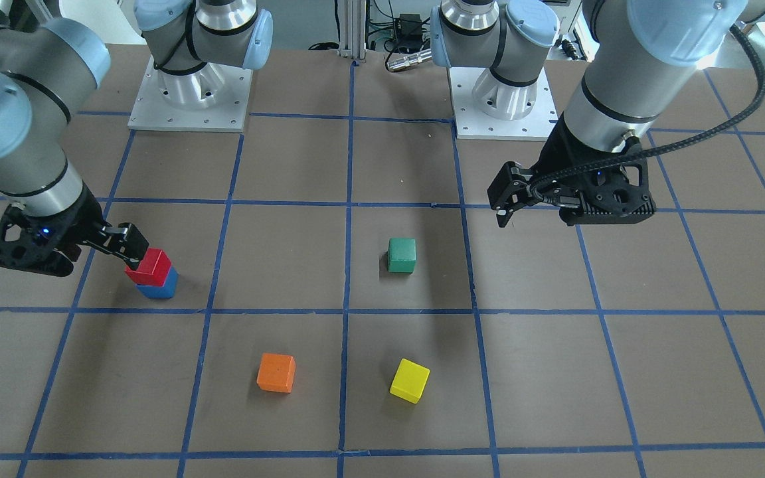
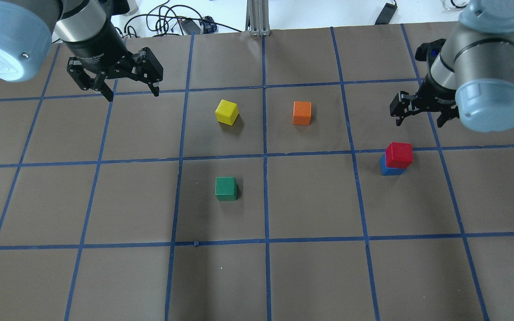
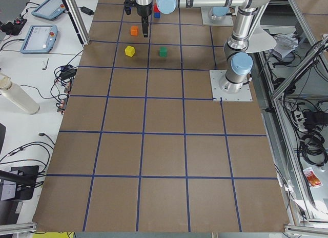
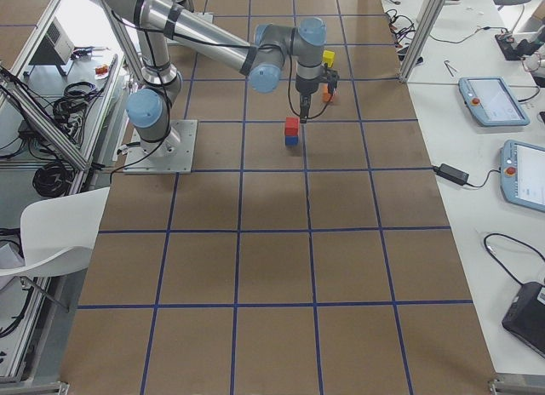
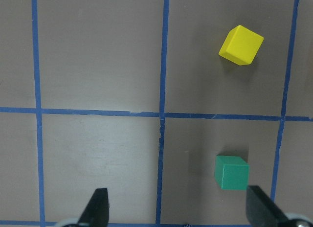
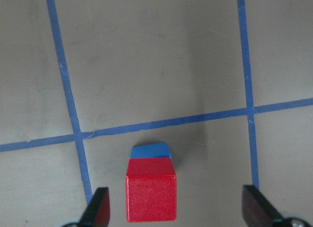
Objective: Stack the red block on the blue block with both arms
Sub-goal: 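Open the right gripper and raise it away from the stack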
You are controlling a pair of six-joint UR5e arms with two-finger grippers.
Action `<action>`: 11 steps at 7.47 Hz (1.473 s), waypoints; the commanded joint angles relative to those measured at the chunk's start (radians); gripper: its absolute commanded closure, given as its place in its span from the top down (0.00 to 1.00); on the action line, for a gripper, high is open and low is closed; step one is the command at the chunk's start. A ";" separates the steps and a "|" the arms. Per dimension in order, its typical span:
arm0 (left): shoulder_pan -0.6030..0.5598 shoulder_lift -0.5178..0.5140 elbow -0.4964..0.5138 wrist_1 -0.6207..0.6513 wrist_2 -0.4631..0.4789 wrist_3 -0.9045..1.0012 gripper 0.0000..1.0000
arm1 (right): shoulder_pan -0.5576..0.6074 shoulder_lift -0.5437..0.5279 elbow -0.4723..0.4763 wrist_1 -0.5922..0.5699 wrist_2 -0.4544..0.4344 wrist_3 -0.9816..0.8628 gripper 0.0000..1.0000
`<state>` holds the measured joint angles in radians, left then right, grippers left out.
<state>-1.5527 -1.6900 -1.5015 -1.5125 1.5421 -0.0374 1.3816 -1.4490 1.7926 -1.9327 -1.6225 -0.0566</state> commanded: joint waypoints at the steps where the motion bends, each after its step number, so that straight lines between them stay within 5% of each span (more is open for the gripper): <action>1: 0.002 0.007 0.003 0.000 0.000 0.001 1.00 | 0.070 -0.066 -0.096 0.153 0.028 0.134 0.93; 4: 0.000 0.009 0.003 0.000 0.001 -0.001 1.00 | 0.247 -0.068 -0.127 0.141 0.027 0.315 0.92; 9: -0.006 0.007 0.000 -0.003 0.004 0.001 1.00 | 0.234 0.024 -0.352 0.339 0.027 0.297 0.91; 11: -0.007 0.009 0.001 -0.002 0.004 0.001 1.00 | 0.240 0.033 -0.334 0.365 0.032 0.307 0.90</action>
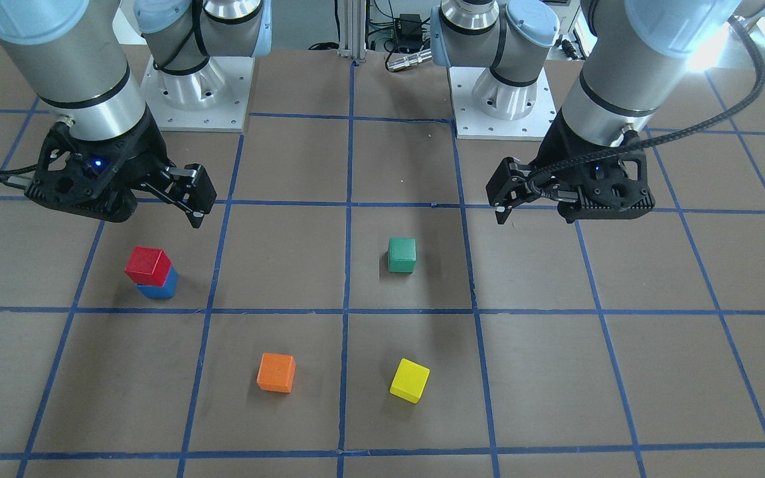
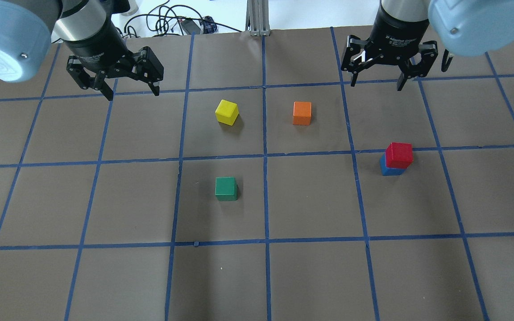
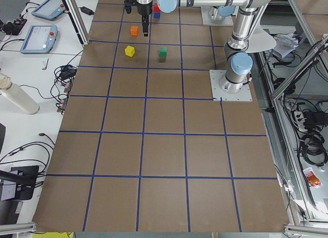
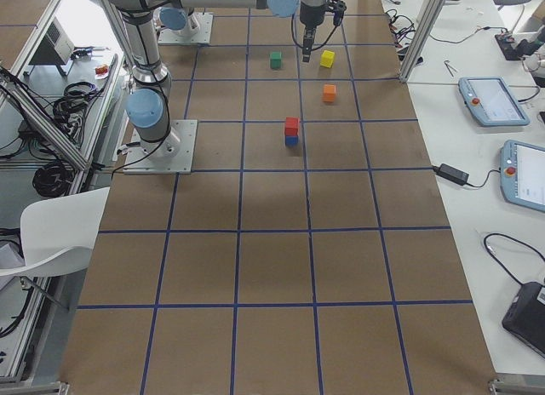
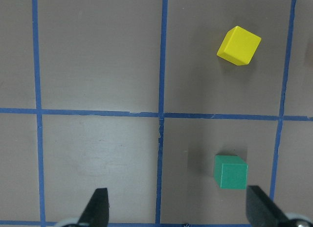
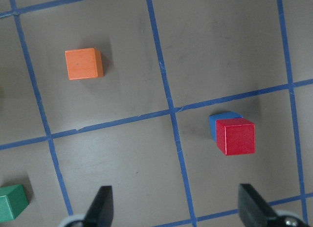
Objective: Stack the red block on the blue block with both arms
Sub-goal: 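Open the right gripper and raise it away from the stack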
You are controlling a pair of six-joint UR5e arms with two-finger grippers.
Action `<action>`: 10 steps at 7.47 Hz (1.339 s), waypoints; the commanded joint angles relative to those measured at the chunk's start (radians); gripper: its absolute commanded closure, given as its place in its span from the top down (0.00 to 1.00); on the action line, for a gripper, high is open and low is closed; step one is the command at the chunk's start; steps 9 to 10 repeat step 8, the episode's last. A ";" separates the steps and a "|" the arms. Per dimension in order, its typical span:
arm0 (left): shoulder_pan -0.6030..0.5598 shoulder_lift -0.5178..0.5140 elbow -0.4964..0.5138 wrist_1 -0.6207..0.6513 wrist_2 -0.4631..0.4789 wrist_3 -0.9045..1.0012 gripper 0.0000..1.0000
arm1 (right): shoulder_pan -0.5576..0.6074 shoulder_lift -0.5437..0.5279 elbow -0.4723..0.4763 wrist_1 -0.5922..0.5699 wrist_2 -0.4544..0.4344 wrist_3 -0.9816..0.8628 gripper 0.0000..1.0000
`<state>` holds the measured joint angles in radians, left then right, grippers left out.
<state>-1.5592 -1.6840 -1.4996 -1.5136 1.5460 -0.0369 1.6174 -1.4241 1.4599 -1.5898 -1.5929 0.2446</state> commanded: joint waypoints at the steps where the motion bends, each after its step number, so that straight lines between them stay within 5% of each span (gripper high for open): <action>1: -0.001 0.004 -0.002 -0.002 0.000 0.000 1.00 | 0.007 0.010 0.005 0.019 0.008 0.007 0.90; 10: -0.001 0.003 -0.001 0.000 0.000 0.000 1.00 | 0.007 0.013 0.002 -0.022 0.021 0.007 0.91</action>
